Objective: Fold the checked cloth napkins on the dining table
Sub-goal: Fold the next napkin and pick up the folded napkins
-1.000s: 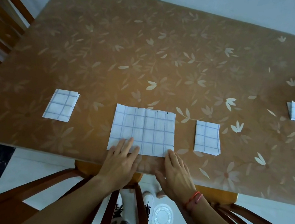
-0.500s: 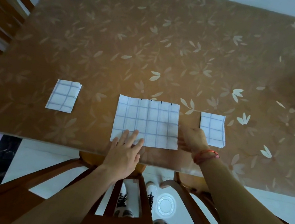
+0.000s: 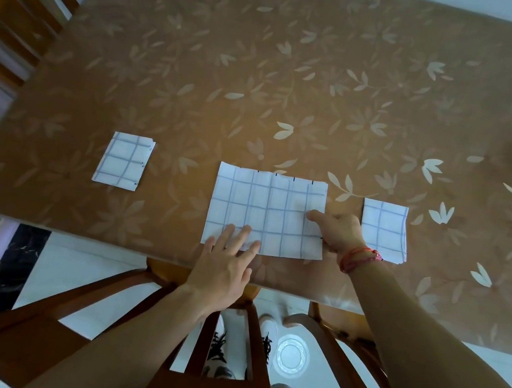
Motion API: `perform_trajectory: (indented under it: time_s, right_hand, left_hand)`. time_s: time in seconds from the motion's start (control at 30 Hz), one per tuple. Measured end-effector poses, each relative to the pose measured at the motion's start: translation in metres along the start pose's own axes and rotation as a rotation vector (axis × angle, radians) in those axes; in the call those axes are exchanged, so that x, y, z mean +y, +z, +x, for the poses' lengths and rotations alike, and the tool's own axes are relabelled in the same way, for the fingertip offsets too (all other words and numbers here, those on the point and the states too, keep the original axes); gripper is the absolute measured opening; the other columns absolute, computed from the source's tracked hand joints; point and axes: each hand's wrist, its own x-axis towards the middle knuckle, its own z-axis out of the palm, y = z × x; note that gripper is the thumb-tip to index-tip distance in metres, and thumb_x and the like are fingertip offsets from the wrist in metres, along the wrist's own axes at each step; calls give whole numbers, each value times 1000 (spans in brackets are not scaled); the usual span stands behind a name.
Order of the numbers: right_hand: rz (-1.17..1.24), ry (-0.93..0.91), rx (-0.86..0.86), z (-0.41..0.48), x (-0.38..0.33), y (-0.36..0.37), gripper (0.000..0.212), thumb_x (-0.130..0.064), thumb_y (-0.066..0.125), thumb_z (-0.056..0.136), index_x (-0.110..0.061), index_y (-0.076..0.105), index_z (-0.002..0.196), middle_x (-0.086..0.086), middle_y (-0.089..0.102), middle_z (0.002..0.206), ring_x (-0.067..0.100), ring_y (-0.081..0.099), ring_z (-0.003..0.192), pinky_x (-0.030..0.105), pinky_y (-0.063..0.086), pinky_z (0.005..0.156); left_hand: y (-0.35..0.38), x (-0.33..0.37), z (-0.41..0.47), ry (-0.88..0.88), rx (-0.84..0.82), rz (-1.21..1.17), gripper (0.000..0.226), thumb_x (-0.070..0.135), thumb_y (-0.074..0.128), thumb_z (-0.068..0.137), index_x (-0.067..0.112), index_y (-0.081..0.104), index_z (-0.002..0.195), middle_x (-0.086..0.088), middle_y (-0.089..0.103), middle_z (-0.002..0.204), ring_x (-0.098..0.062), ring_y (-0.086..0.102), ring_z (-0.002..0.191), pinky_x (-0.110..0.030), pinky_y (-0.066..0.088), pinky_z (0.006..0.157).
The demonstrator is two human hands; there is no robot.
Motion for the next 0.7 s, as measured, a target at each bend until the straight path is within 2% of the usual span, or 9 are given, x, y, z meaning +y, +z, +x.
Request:
perform_trajectory:
  time_s: [0.1, 0.2, 0.3, 0.37, 0.5, 0.6, 0.7]
  right_hand:
    - [-8, -92, 11, 7, -3, 2, 17, -26, 73, 83, -11, 72, 90, -1, 64, 81, 21, 63, 79, 36, 57, 74]
    - [32, -120, -29, 13, -2, 2, 21, -18, 74, 83, -13, 73, 104, 2, 69, 91, 23, 67, 89, 40, 58, 81]
    - [58, -123, -24, 14, 2, 2, 23, -15, 75, 82, -12, 73, 104, 5, 72, 96, 24, 69, 89, 41, 60, 79]
    - [126, -107, 19, 11, 6, 1, 18, -15, 77, 80, -12, 73, 97, 6, 73, 92, 25, 70, 87, 39, 59, 75]
    - [301, -32, 90, -4, 13, 2, 11, -14, 77, 80, -8, 67, 83, 8, 67, 78, 23, 65, 68, 34, 57, 60]
    - [534, 84, 46, -20, 18, 8, 11, -6, 72, 83, -4, 62, 78, 12, 60, 68, 23, 57, 50, 31, 52, 52]
    - [681, 152, -25, -39, 19, 12, 7, 1, 66, 85, 2, 61, 81, 10, 54, 64, 17, 54, 42, 30, 52, 47]
  left_hand:
    - [1, -1, -1, 9, 11, 7, 53, 33, 36, 102, 24, 20, 152, -4, -1, 162, -30, -4, 148, -52, 13, 119]
    - [1, -2, -2, 16, 22, -3, 54, 34, 39, 101, 24, 21, 151, -3, -1, 162, -29, -4, 148, -51, 13, 119]
    - [0, -3, -2, 26, 59, -20, 55, 35, 44, 99, 22, 25, 149, -5, 6, 162, -31, 1, 148, -50, 16, 118]
    - [-2, -2, 0, 21, 111, -31, 59, 35, 50, 96, 19, 27, 148, -9, 12, 161, -32, 7, 148, -49, 19, 118]
    - [-7, 5, 10, 24, 246, -21, 65, 34, 66, 87, 8, 42, 141, -18, 36, 151, -34, 31, 141, -44, 29, 114]
    - [-11, 15, 16, 22, 331, -39, 62, 33, 74, 80, 6, 52, 132, -15, 53, 136, -30, 48, 128, -40, 39, 106]
    - [-13, 21, 20, -6, 356, -117, 57, 31, 69, 84, 8, 51, 133, -11, 54, 133, -27, 47, 127, -38, 39, 105]
